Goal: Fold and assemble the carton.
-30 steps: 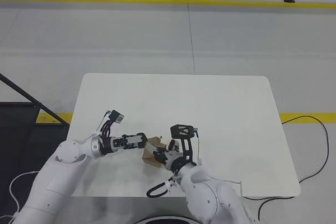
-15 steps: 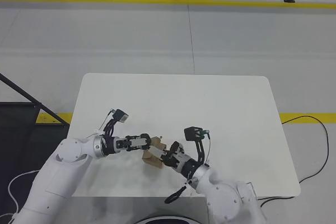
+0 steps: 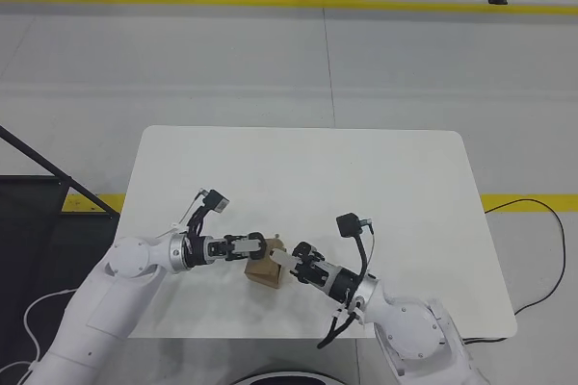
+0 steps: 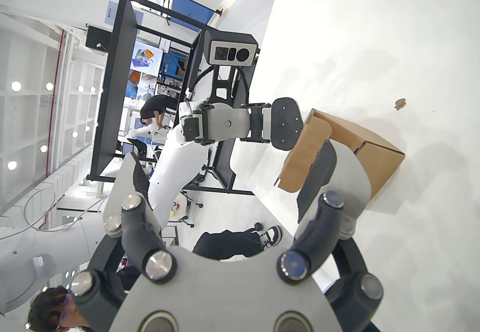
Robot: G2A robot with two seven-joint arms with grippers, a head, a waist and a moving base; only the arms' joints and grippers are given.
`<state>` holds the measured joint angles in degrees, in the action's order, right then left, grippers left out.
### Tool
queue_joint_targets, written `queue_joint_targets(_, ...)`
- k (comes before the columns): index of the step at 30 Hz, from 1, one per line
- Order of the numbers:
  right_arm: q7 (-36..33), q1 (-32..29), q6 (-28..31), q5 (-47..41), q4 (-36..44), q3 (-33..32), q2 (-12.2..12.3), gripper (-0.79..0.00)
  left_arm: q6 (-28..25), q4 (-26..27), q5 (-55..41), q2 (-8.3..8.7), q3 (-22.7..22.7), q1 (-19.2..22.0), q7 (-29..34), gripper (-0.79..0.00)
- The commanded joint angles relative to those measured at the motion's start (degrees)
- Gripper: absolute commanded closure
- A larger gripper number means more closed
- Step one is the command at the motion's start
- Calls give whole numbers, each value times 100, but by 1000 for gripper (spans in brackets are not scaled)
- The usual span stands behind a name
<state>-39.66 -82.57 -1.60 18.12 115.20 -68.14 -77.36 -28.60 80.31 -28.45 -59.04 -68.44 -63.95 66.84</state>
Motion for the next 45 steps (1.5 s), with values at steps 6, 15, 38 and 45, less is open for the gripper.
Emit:
queue_joint_targets(6,72,-15,-21,-72,-89,29,-2,-785,-5,-65,-11,-20,70,64,-1,-785)
queue_joint_targets(15,-96,284,-106,-429,-530,247,-2,-785,-34,-102,-29,-19,57,54,2,-785)
queue_joint_targets(38,55,594,-218,-304,-890,649,36,-785,-13,-52,37,-40,143,91,-18,-785)
queue_joint_targets(45,168,587,-195,-301,-900,664,56,-785,-9,-45,33,-45,159,101,-26,-785)
